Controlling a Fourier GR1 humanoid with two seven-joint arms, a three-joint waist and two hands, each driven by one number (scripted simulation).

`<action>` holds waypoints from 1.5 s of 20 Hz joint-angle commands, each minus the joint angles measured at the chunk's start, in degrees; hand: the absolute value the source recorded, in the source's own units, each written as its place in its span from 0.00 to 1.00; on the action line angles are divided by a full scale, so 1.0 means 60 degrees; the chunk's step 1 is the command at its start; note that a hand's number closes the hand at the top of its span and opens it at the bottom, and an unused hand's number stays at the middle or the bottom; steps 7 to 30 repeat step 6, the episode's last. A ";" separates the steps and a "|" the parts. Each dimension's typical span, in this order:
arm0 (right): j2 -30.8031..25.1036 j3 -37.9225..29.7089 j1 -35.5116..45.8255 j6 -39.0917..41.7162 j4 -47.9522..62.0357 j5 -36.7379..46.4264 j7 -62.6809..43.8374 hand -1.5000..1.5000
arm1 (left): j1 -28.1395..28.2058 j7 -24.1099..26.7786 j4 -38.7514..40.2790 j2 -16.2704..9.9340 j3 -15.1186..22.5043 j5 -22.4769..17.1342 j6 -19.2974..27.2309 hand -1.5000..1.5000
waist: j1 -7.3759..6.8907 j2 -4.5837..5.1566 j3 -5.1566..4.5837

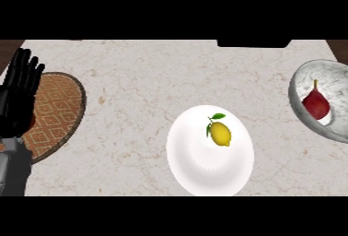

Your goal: Pick the pear from the plate and place it in the bowl

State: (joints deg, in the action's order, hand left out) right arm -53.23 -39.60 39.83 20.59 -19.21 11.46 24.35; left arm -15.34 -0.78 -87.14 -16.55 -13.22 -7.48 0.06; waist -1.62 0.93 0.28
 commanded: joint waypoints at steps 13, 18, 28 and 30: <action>-0.1475 -0.0585 -0.0885 0.1812 0.1192 -0.0394 0.1015 0.00 | -0.0436 0.0069 0.0237 0.0070 0.0035 0.0123 0.0170 0.50 | 0.0011 0.0092 0.0051; -0.1475 -0.0585 -0.0885 0.1812 0.1192 -0.0394 0.1015 0.00 | -0.0436 0.0069 0.0237 0.0070 0.0035 0.0123 0.0170 0.50 | 0.0011 0.0092 0.0051; -0.1475 -0.0585 -0.0885 0.1812 0.1192 -0.0394 0.1015 0.00 | -0.0436 0.0069 0.0237 0.0070 0.0035 0.0123 0.0170 0.50 | 0.0011 0.0092 0.0051; -0.1475 -0.0585 -0.0885 0.1812 0.1192 -0.0394 0.1015 0.00 | -0.0436 0.0069 0.0237 0.0070 0.0035 0.0123 0.0170 0.50 | 0.0011 0.0092 0.0051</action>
